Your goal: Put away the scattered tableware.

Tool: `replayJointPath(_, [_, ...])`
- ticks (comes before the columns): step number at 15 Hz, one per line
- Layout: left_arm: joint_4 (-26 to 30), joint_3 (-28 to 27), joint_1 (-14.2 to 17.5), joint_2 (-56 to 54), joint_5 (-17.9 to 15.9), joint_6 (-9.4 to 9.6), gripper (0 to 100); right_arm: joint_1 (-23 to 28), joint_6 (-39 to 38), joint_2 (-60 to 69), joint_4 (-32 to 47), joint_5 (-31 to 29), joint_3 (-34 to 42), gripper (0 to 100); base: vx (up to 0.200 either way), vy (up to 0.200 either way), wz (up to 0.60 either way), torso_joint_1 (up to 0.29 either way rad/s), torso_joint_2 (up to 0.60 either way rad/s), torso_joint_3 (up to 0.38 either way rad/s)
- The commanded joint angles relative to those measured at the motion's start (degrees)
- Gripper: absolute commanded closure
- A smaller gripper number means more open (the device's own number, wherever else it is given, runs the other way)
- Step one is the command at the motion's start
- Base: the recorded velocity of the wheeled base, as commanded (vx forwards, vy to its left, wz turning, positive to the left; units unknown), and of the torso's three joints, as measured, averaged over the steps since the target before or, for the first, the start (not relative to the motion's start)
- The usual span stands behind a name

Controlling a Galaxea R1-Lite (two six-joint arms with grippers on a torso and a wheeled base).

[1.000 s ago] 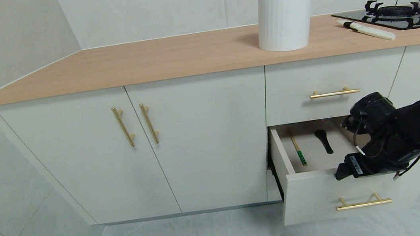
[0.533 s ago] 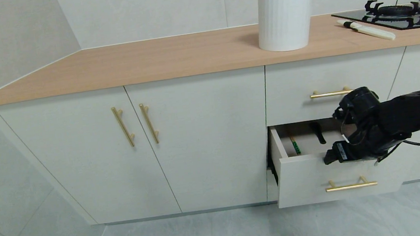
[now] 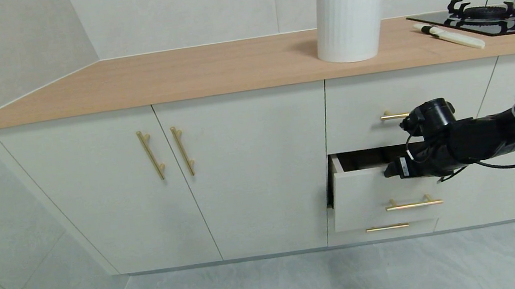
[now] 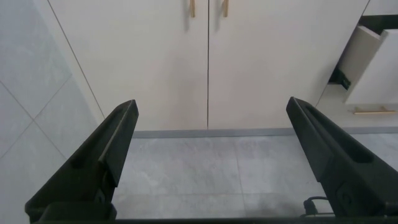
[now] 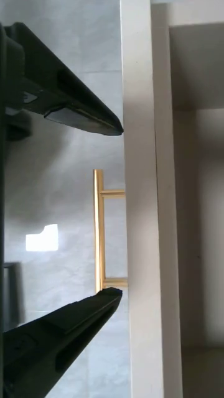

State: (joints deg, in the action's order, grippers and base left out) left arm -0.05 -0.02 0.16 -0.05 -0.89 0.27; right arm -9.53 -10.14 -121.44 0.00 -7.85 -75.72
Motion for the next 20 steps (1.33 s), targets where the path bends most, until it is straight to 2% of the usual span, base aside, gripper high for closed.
replayJointPath(1, [0.0,0.0,0.0,0.0,0.0,0.00,0,1.0,-0.1,-2.7,-0.3,-0.3,-3.1,0,0.000,0.000,0.00,0.000,0.00,0.000])
replayJointPath(5, [0.0,0.0,0.0,0.0,0.0,0.00,0,2.3,-0.5,-5.8,-3.2,-1.1,-4.6,0,0.000,0.000,0.00,0.000,0.00,0.000])
replayJointPath(7, [0.0,0.0,0.0,0.0,0.0,0.00,0,2.4,-0.5,-6.5,-6.8,-4.5,-4.8,0,0.000,0.000,0.00,0.000,0.00,0.000])
replayJointPath(8, [0.0,0.0,0.0,0.0,0.0,0.00,0,2.5,-0.5,-7.5,-11.2,-6.5,-4.5,0,0.000,0.000,0.00,0.000,0.00,0.000])
replayJointPath(14, [0.0,0.0,0.0,0.0,0.0,0.00,0,2.9,-0.3,-11.5,-22.1,-11.4,-4.5,0,0.000,0.000,0.00,0.000,0.00,0.000])
replayJointPath(18, [0.0,0.0,0.0,0.0,0.0,0.00,0,2.9,-0.4,-12.0,-25.2,-12.3,-4.4,0,0.000,0.000,0.00,0.000,0.00,0.000])
replayJointPath(20, [0.0,0.0,0.0,0.0,0.0,0.00,0,2.9,-0.2,-8.9,-25.0,-12.1,-1.9,0,0.000,0.000,0.00,0.000,0.00,0.000])
